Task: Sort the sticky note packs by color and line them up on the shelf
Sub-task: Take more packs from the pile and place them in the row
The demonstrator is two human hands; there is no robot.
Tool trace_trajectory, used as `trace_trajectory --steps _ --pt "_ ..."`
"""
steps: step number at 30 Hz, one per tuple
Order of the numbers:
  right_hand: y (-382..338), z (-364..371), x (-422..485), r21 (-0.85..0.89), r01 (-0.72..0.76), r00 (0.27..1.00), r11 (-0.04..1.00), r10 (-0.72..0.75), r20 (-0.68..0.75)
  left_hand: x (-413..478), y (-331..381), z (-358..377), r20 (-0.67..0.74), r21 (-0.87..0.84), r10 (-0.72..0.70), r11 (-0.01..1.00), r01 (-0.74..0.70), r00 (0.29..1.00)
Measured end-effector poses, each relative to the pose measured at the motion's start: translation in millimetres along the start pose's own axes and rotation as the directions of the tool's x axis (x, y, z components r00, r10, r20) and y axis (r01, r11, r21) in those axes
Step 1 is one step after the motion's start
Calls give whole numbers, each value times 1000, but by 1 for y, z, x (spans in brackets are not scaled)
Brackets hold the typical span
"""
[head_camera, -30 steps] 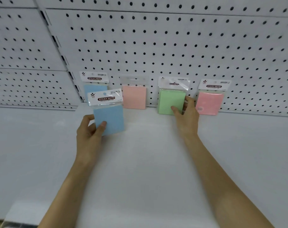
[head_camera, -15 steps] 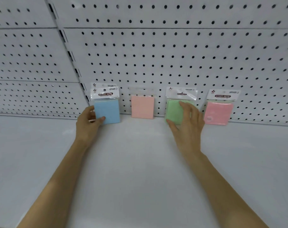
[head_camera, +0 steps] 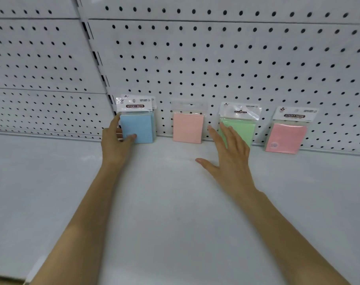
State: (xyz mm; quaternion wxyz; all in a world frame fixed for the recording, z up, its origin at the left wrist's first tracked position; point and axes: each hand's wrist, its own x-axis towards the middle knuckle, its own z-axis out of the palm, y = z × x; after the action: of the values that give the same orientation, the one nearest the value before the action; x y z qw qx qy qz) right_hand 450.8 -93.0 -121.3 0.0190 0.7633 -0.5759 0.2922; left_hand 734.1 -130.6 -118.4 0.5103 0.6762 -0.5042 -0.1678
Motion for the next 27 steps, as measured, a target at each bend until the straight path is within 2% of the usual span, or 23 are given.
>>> trace_trajectory --steps 11,14,16,20,24,27 --pt "0 3 1 -34 18 999 999 -16 52 -3 -4 4 -59 111 -13 994 20 998" --pt "3 1 1 -67 18 997 998 -13 75 -13 3 2 -71 209 82 976 -66 994" --pt "6 -5 -2 -124 45 997 991 -37 71 -27 14 -1 -18 321 220 925 -202 975" --pt "21 -36 -9 -137 103 994 985 -98 45 -55 51 -5 200 423 471 749 -509 859" --pt "55 -90 -27 -182 158 986 971 -146 78 -83 114 10 414 365 552 627 -688 723" --pt "103 -138 -51 -283 149 984 948 -114 135 -112 161 41 535 302 599 524 -797 596"
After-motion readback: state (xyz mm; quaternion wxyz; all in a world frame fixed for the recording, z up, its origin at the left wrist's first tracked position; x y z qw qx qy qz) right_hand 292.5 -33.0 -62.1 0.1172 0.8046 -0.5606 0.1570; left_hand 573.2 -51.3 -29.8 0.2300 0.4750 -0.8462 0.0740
